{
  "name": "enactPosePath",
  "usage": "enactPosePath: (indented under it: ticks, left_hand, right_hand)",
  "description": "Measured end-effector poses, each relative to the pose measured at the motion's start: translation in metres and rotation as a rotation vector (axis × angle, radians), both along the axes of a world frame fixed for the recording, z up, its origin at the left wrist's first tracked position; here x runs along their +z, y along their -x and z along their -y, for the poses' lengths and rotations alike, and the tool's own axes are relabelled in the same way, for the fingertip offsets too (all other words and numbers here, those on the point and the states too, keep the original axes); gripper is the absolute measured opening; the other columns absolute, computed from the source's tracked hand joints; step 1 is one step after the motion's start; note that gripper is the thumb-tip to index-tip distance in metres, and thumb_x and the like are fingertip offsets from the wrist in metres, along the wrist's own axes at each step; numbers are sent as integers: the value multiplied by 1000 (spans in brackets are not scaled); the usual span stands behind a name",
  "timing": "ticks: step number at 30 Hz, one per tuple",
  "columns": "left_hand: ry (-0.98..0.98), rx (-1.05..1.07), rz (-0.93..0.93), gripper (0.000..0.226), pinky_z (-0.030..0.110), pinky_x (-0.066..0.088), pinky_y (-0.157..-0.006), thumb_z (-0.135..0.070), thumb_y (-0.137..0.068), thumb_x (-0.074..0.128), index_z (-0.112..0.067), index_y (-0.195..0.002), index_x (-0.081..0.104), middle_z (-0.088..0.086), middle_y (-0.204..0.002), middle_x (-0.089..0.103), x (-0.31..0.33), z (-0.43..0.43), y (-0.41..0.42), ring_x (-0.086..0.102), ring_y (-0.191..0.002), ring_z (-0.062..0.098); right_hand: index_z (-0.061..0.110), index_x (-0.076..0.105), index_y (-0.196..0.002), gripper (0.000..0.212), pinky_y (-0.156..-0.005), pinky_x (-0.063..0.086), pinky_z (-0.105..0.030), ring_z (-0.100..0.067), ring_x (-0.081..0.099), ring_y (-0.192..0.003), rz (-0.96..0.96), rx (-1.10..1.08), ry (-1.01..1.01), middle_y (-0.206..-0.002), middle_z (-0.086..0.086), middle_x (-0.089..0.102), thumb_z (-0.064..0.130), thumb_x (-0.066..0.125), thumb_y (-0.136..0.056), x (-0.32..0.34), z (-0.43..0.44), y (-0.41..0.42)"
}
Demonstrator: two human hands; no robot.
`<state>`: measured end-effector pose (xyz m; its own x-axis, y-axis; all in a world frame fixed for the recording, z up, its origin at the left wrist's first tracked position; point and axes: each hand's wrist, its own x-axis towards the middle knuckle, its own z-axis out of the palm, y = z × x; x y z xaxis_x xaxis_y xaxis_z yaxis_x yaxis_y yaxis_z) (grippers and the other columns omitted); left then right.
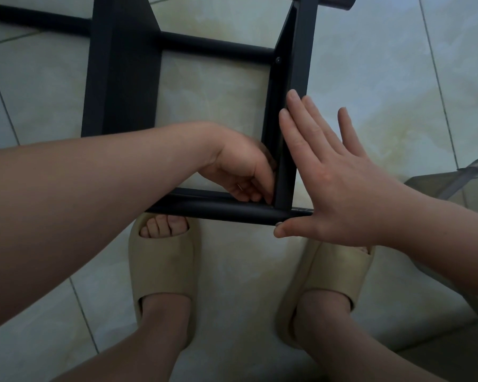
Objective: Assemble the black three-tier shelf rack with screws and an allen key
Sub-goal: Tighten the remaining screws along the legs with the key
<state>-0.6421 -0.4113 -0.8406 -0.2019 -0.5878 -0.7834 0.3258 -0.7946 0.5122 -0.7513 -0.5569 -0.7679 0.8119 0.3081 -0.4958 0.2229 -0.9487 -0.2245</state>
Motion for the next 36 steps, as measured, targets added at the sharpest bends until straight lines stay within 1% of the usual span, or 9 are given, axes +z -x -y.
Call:
enactPosePath:
  ticks: [5,10,15,24,26,29,31,33,36]
  left_hand:
    - [23,39,-18,16,26,48,-72,5,-89,60,-11,-88,66,2,-75,66,-1,-2,-1,58,-69,12]
    - [14,-24,-50,16,28,48,-77,0,-90,59,-13,-87,68,-1,-79,69,1,-4,-6,59,-75,12]
    - [12,25,-66,19,25,50,-73,6,-92,56,-8,-86,67,4,-77,67,0,-3,-2,59,-71,13]
    - [83,123,-89,20,22,57,-72,12,-91,53,-4,-89,65,7,-79,70,-1,-7,5,67,-73,15]
    - [89,130,-92,20,24,57,-76,11,-91,54,-5,-89,66,7,-81,71,-2,-9,5,68,-77,16]
    - [72,42,-80,19,34,55,-85,0,-92,59,-12,-89,72,5,-91,74,-1,-10,2,71,-86,16]
    - [49,-12,-59,26,34,53,-82,-8,-92,61,-22,-76,77,1,-87,74,0,-9,0,70,-81,13]
    - [36,-30,2,29,30,51,-76,-8,-90,64,-23,-69,77,-1,-80,71,0,-7,-1,65,-71,11]
    - [18,-34,58,21,26,49,-70,-3,-89,65,-17,-76,73,2,-80,69,-1,-4,-1,59,-66,11]
  right_hand:
    - [7,-20,-158,137,-123,-14,-53,-23,-29,-152,-5,1,-5,-164,-9,-32,88,45,-69,0,0,0]
    - [8,-21,-157,137,-123,-15,-52,-22,-31,-151,-14,-5,-13,-164,-8,-34,88,44,-69,0,1,0]
    - [7,-21,-158,137,-123,-14,-53,-23,-30,-151,-18,-5,-15,-164,-9,-33,88,44,-69,0,1,0]
    - [7,-19,-158,137,-123,-13,-53,-23,-28,-152,-7,2,-11,-165,-9,-31,89,43,-69,-1,0,1]
    - [7,-18,-158,137,-123,-12,-54,-24,-27,-153,-4,1,-11,-165,-10,-30,89,44,-69,-1,0,1]
    - [7,-19,-158,137,-123,-12,-54,-24,-27,-153,-4,1,-10,-165,-9,-31,89,44,-69,-1,0,1]
    - [7,-20,-158,137,-123,-12,-53,-23,-28,-152,-10,-1,-11,-165,-9,-31,89,45,-69,-1,0,1]
    - [8,-20,-158,138,-123,-13,-53,-23,-28,-152,-15,-4,-11,-165,-8,-32,89,46,-69,-1,0,1]
    - [8,-20,-158,138,-123,-13,-53,-23,-29,-152,-14,-3,-10,-164,-8,-32,89,46,-68,-1,0,1]
